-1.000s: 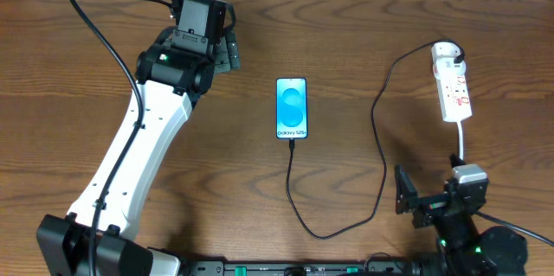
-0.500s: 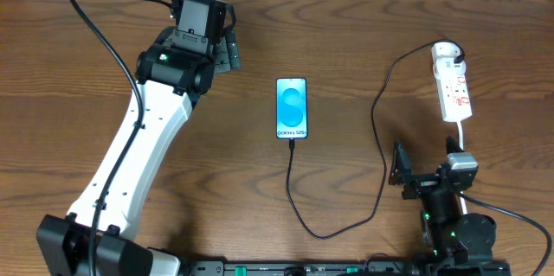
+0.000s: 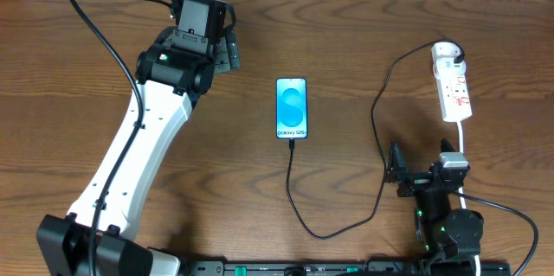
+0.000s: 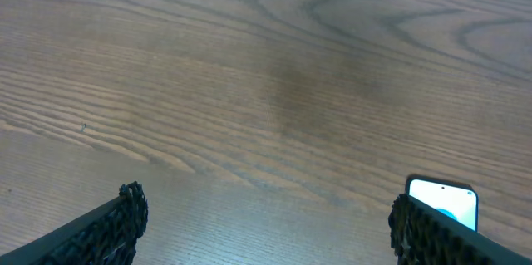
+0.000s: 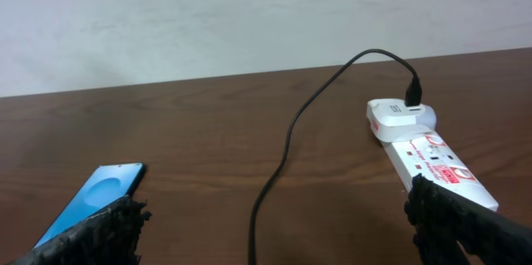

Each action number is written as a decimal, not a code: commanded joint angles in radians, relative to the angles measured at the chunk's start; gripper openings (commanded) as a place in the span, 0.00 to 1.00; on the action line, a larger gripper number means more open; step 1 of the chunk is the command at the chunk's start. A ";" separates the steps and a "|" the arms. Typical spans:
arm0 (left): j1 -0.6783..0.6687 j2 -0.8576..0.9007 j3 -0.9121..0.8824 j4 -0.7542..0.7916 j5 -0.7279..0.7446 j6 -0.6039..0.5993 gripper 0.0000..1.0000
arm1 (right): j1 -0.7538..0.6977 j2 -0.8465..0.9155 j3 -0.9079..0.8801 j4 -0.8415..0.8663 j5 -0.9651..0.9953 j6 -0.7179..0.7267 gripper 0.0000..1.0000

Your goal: Plug charger to phone and switch on socket

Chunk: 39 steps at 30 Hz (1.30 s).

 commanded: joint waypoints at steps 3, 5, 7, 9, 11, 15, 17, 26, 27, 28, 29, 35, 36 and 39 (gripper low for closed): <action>0.003 -0.003 0.006 -0.003 -0.017 -0.004 0.95 | -0.018 -0.006 -0.002 -0.007 0.011 -0.101 0.99; 0.003 -0.003 0.006 -0.003 -0.017 -0.004 0.95 | -0.018 -0.006 -0.002 -0.008 0.011 -0.124 0.99; 0.003 -0.003 0.006 -0.003 -0.017 -0.004 0.95 | -0.018 -0.006 -0.002 -0.008 0.012 -0.141 0.99; 0.003 -0.003 0.006 -0.003 -0.017 -0.004 0.95 | -0.019 -0.006 -0.002 -0.008 0.011 -0.141 0.99; 0.003 -0.003 0.006 -0.003 -0.017 -0.004 0.95 | -0.021 -0.006 -0.002 -0.008 0.011 -0.141 0.99; 0.003 -0.003 0.006 -0.003 -0.017 -0.004 0.95 | -0.025 -0.006 -0.002 -0.008 0.011 -0.140 0.99; 0.003 -0.003 0.006 -0.003 -0.017 -0.004 0.95 | -0.025 -0.006 -0.002 -0.007 0.011 -0.140 0.99; 0.003 -0.003 0.006 -0.003 -0.017 -0.004 0.95 | -0.025 -0.006 -0.002 -0.006 0.011 -0.140 0.99; 0.003 -0.003 0.006 -0.003 -0.017 -0.004 0.95 | -0.025 -0.006 -0.002 -0.006 0.011 -0.140 0.99; 0.003 -0.003 0.006 -0.003 -0.017 -0.004 0.95 | -0.025 -0.006 -0.002 -0.006 0.011 -0.140 0.99; 0.003 -0.003 0.006 -0.003 -0.017 -0.004 0.95 | -0.025 -0.006 -0.002 -0.006 0.011 -0.140 0.99; 0.003 -0.003 0.006 -0.003 -0.017 -0.004 0.95 | -0.025 -0.006 -0.002 -0.006 0.011 -0.140 0.99; 0.003 -0.003 0.006 -0.003 -0.017 -0.004 0.95 | -0.025 -0.006 -0.002 -0.006 0.011 -0.140 0.99; 0.003 -0.003 0.006 -0.003 -0.017 -0.004 0.95 | -0.025 -0.006 -0.002 -0.006 0.011 -0.140 0.99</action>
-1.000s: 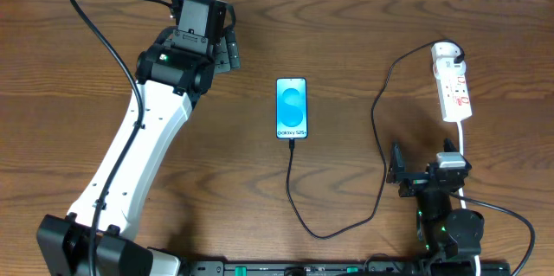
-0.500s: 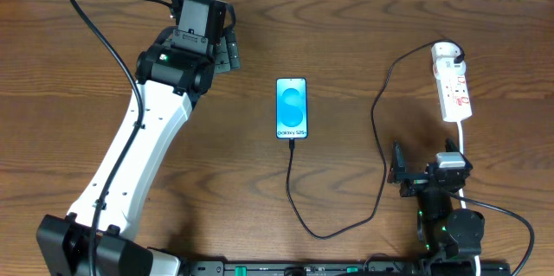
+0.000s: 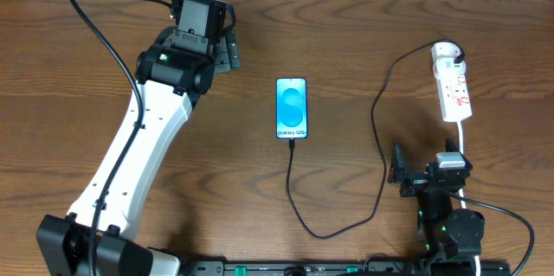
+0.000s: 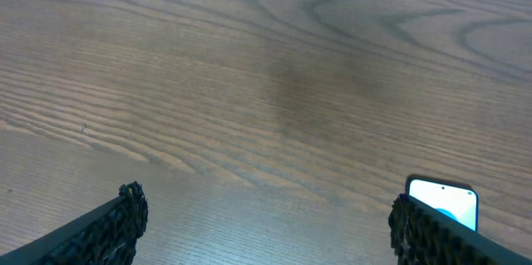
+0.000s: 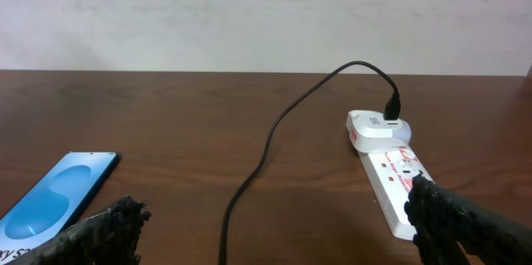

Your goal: Plug charger to phone and switch on socket

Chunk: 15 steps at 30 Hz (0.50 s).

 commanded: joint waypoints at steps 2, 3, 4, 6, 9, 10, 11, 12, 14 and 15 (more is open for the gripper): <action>0.003 -0.003 0.006 -0.003 -0.017 -0.004 0.95 | -0.005 -0.006 -0.002 -0.006 0.007 -0.019 0.99; 0.003 -0.003 0.006 -0.003 -0.017 -0.004 0.95 | -0.005 -0.006 -0.002 -0.006 0.008 -0.019 0.99; 0.003 -0.003 0.006 -0.003 -0.017 -0.004 0.95 | -0.005 -0.006 -0.002 -0.006 0.008 -0.019 0.99; 0.003 -0.003 0.006 -0.003 -0.017 -0.004 0.95 | -0.005 -0.006 -0.002 -0.006 0.007 -0.019 0.99; 0.003 -0.003 0.006 -0.004 -0.017 -0.004 0.95 | -0.005 -0.006 -0.002 -0.006 0.007 -0.019 0.99; 0.003 -0.003 0.006 -0.005 -0.018 -0.004 0.95 | -0.005 -0.006 -0.002 -0.006 0.008 -0.019 0.99; 0.003 -0.002 0.006 -0.012 -0.018 -0.004 0.95 | -0.005 -0.006 -0.002 -0.006 0.007 -0.019 0.99; 0.003 -0.003 0.006 -0.019 -0.018 -0.003 0.95 | -0.005 -0.006 -0.002 -0.006 0.007 -0.019 0.99; 0.003 -0.010 0.004 -0.030 -0.018 0.000 0.95 | -0.005 -0.006 -0.002 -0.006 0.008 -0.019 0.99; 0.003 -0.016 -0.002 -0.037 -0.018 0.000 0.95 | -0.005 -0.006 -0.002 -0.006 0.007 -0.019 0.99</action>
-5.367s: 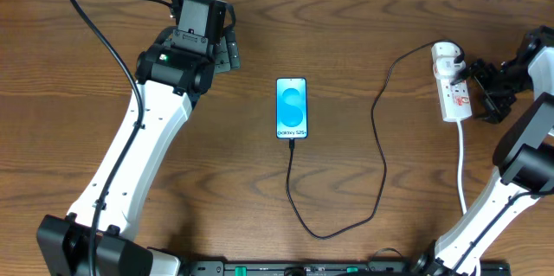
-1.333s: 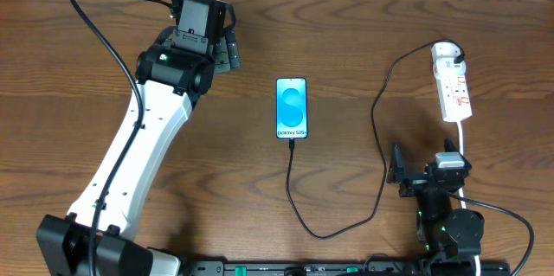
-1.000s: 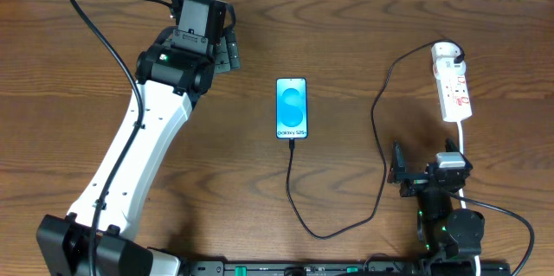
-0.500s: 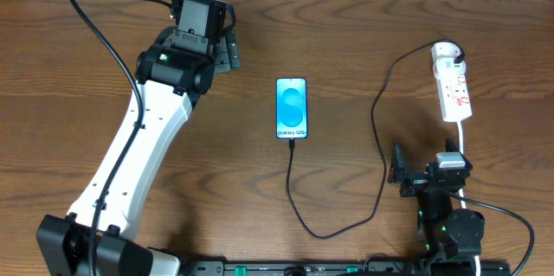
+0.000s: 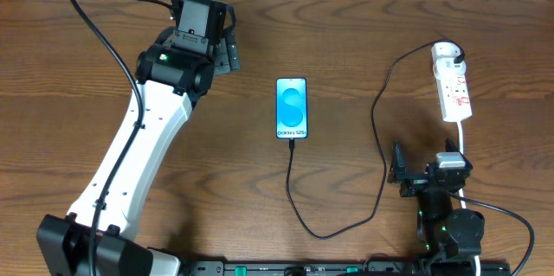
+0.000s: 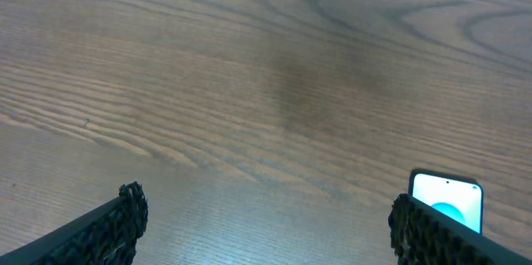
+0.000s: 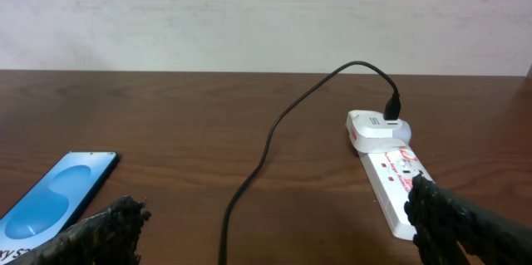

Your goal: Plug charger to phone and switch on socket

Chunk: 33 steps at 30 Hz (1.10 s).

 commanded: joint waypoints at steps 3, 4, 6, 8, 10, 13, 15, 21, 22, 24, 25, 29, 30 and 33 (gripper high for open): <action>0.003 -0.047 -0.059 -0.062 -0.018 -0.001 0.95 | -0.005 -0.006 -0.002 -0.006 0.007 -0.019 0.99; 0.003 -0.067 -0.095 -0.055 -0.017 -0.001 0.95 | -0.005 -0.006 -0.002 -0.006 0.007 -0.019 0.99; 0.003 -0.108 -0.171 -0.017 -0.018 0.001 0.95 | -0.005 -0.006 -0.002 -0.006 0.008 -0.019 0.99; 0.003 -0.177 -0.275 0.049 -0.017 0.052 0.95 | -0.005 -0.006 -0.002 -0.006 0.008 -0.019 0.99; 0.004 -0.248 -0.368 0.112 -0.013 0.124 0.95 | -0.005 -0.006 -0.002 -0.006 0.008 -0.019 0.99; 0.031 -0.348 -0.492 0.177 0.047 0.193 0.95 | -0.005 -0.006 -0.002 -0.006 0.008 -0.019 0.99; 0.074 -0.420 -0.576 0.206 0.135 0.196 0.95 | -0.005 -0.006 -0.002 -0.006 0.008 -0.019 0.99; 0.188 -0.620 -0.827 0.408 0.409 0.312 0.95 | -0.005 -0.006 -0.002 -0.006 0.007 -0.019 0.99; 0.193 -0.676 -0.888 0.457 0.418 0.322 0.95 | -0.005 -0.006 -0.002 -0.005 0.008 -0.019 0.99; 0.193 -0.737 -0.948 0.491 0.418 0.322 0.95 | -0.005 -0.006 -0.002 -0.006 0.007 -0.019 0.99; 0.193 -0.774 -0.979 0.502 0.418 0.321 0.95 | -0.005 -0.006 -0.002 -0.006 0.007 -0.019 0.99; 0.193 -0.904 -1.084 0.539 0.418 0.310 0.95 | -0.005 -0.006 -0.002 -0.005 0.007 -0.019 0.99; 0.193 -0.950 -1.120 0.562 0.418 0.311 0.95 | -0.005 -0.006 -0.002 -0.005 0.007 -0.019 0.99; 0.193 -1.027 -1.173 0.595 0.414 0.311 0.95 | -0.005 -0.006 -0.002 -0.005 0.008 -0.019 0.99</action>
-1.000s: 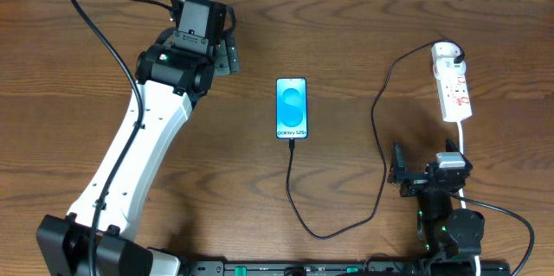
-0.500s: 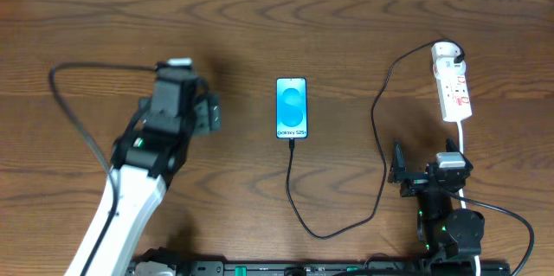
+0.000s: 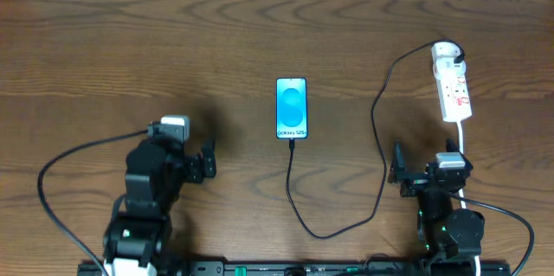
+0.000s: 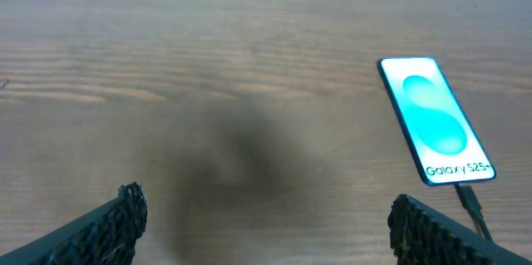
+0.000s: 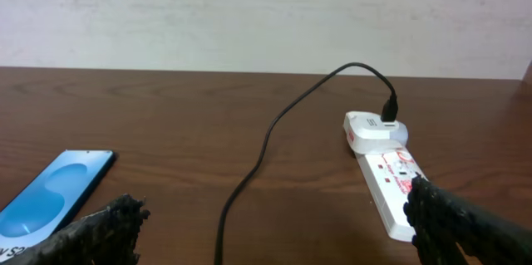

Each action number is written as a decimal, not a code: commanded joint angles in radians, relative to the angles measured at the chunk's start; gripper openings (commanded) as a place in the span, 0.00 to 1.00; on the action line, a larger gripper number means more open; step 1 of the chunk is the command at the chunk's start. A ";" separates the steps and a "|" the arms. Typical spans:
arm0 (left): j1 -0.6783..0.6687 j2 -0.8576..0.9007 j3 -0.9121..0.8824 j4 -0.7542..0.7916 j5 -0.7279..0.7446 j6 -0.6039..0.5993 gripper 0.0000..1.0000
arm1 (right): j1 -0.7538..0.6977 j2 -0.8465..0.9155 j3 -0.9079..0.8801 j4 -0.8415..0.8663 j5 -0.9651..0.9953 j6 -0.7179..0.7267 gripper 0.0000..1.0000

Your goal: Plug charger to phone and switch on socket

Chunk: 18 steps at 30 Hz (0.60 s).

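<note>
The phone point(image 3: 293, 107) lies face up mid-table with its screen lit, also visible as the phone point(image 4: 436, 119) and the phone point(image 5: 50, 192). A black charger cable point(image 3: 346, 185) runs from its near end in a loop to a white adapter point(image 3: 445, 51) plugged into the white power strip point(image 3: 454, 92) at the right; the power strip point(image 5: 391, 190) shows in the right wrist view. My left gripper point(image 4: 266, 228) is open at the near left, over bare wood. My right gripper point(image 5: 274, 232) is open near the front right, short of the strip.
The wooden table point(image 3: 130, 42) has its far edge against a pale wall point(image 5: 249, 7). The strip's own white lead point(image 3: 465, 150) runs back toward the right arm's base.
The left arm has drawn back from the far left of the table to the near left, its gripper still open. The right arm, phone, cable and strip have not moved.
The left arm was stretched to the far left, gripper open, with the phone plugged to the cable throughout. The right gripper shifted slightly and levelled out near the strip, then stayed. Now the left arm is folded back at the near left.
</note>
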 commanded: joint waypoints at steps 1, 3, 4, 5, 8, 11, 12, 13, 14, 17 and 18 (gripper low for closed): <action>0.005 -0.085 -0.054 0.032 0.012 0.018 0.95 | -0.005 -0.006 -0.002 -0.005 0.005 -0.012 0.99; 0.005 -0.139 -0.081 0.042 0.013 0.018 0.95 | -0.005 -0.006 -0.002 -0.005 0.004 -0.012 0.99; 0.005 -0.166 -0.091 0.042 0.013 0.018 0.95 | -0.005 -0.006 -0.002 -0.005 0.004 -0.012 0.99; 0.004 -0.207 -0.106 0.042 0.013 0.017 0.95 | -0.005 -0.006 -0.002 -0.005 0.005 -0.012 0.99; 0.005 -0.302 -0.149 0.050 0.013 0.017 0.95 | -0.005 -0.006 -0.002 -0.005 0.004 -0.012 0.99; 0.004 -0.377 -0.202 0.095 0.013 0.017 0.95 | -0.005 -0.006 -0.002 -0.005 0.005 -0.012 0.99; 0.005 -0.396 -0.218 0.111 0.014 0.017 0.95 | -0.005 -0.006 -0.002 -0.005 0.004 -0.012 0.99; 0.004 -0.413 -0.232 0.127 0.014 0.017 0.95 | -0.005 -0.006 -0.002 -0.005 0.004 -0.012 0.99; 0.005 -0.426 -0.242 0.135 0.017 0.017 0.95 | -0.005 -0.006 -0.002 -0.005 0.004 -0.012 0.99; 0.004 -0.497 -0.276 0.156 0.017 0.017 0.95 | -0.005 -0.006 -0.002 -0.005 0.004 -0.012 0.99; 0.005 -0.505 -0.278 0.156 0.017 0.017 0.95 | -0.005 -0.006 -0.002 -0.005 0.005 -0.012 0.99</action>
